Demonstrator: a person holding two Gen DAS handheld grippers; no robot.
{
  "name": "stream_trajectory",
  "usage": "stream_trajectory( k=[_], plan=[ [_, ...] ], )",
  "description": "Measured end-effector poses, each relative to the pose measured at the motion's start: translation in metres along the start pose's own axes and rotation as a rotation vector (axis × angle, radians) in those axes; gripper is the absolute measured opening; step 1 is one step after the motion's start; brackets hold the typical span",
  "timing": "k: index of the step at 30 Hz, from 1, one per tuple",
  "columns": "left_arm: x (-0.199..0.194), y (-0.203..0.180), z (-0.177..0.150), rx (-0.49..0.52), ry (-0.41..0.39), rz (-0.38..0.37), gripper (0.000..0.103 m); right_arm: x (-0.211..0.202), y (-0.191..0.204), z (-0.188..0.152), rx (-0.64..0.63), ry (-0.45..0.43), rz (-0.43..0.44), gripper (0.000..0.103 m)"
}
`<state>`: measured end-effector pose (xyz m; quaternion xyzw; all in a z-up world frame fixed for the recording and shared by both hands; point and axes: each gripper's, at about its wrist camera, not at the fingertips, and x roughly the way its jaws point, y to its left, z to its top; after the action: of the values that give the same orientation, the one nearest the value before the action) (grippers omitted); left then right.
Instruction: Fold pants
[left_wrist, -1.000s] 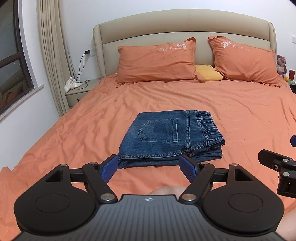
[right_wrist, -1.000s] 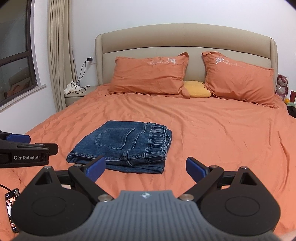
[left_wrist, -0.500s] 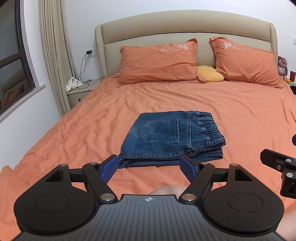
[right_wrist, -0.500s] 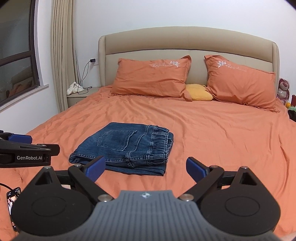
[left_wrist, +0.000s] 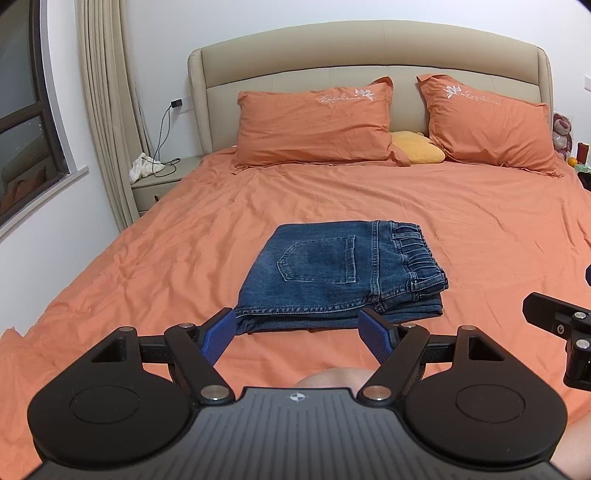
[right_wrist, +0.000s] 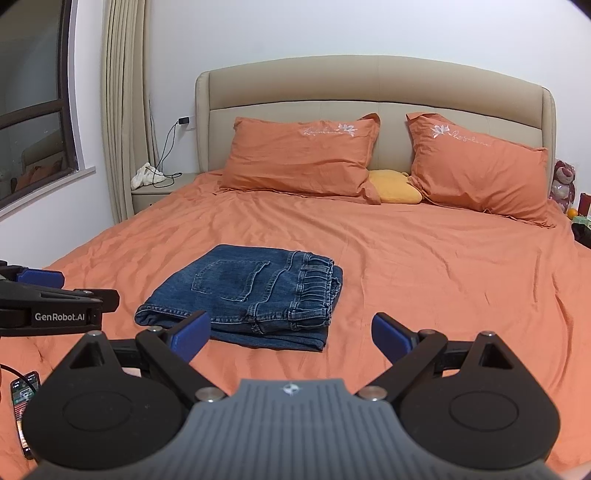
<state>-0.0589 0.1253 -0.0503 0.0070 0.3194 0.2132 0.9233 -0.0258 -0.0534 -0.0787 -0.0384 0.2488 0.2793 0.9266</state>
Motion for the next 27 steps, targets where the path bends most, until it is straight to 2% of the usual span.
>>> stream_trajectory(
  k=[27],
  plan=[
    [-0.0025,-0.0051,0.0022,0.005,-0.004,-0.01,0.088,-0.0037,-0.0024,0.0008,0.011,-0.004,-0.007,0.09]
  ],
)
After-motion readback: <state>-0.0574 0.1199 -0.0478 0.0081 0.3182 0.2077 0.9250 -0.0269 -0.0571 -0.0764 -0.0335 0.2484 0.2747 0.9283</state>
